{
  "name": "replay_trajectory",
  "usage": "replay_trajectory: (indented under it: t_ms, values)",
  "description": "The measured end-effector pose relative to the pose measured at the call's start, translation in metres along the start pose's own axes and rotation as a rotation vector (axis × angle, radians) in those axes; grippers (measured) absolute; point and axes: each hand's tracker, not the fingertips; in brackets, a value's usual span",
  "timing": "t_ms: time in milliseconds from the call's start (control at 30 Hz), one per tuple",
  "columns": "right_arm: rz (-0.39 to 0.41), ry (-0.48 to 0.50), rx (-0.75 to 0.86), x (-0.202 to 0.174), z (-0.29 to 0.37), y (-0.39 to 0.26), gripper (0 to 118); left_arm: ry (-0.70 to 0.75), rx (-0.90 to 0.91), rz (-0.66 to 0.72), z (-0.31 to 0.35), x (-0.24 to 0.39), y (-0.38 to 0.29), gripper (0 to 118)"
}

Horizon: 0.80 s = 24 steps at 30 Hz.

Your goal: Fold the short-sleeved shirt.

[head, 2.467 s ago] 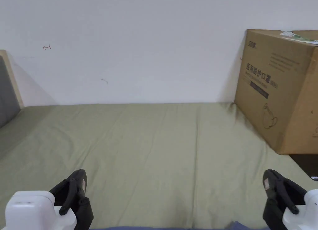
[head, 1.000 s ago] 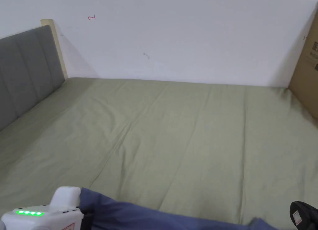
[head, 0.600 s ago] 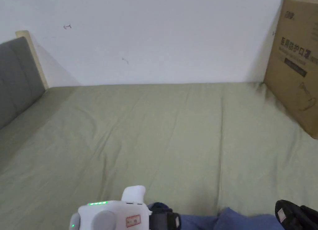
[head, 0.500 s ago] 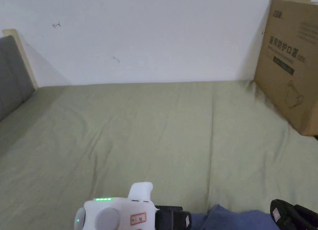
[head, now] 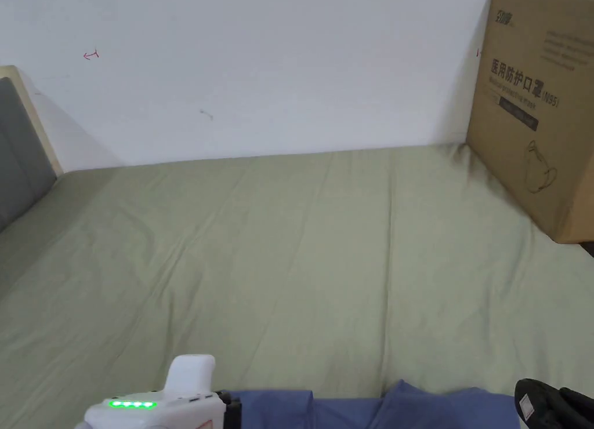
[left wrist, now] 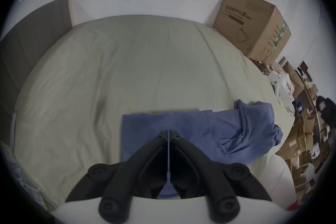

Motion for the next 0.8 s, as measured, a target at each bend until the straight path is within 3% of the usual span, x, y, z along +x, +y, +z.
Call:
replay_trajectory:
  t_ms: [200, 300, 433, 467, 600, 800]
  values:
    - [0.032, 0.012, -0.021, -0.003, -0.001, -0.001, 0, 0.017, -0.179, -0.169, -0.07, 0.056, -0.014, 0]
    - [0.026, 0.032, -0.047, -0.001, -0.004, -0.003, 0, 0.05, -0.09, -0.292, -0.061, 0.087, -0.023, 0]
    - [0.025, 0.026, -0.072, 0.002, -0.009, -0.006, 0, -0.482, -0.156, -0.078, -0.034, 0.096, -0.022, 0]
    - [0.026, 0.028, -0.08, 0.002, -0.011, -0.005, 0, -0.558, -0.157, -0.057, -0.027, 0.095, -0.022, 0]
    - [0.031, 0.029, -0.078, 0.001, -0.012, -0.002, 0, -0.594, -0.056, -0.004, 0.003, 0.073, -0.007, 0]
    - [0.042, 0.026, -0.078, -0.001, -0.012, 0.0, 0, -0.57, -0.044, 0.285, 0.022, -0.058, 0.006, 1]
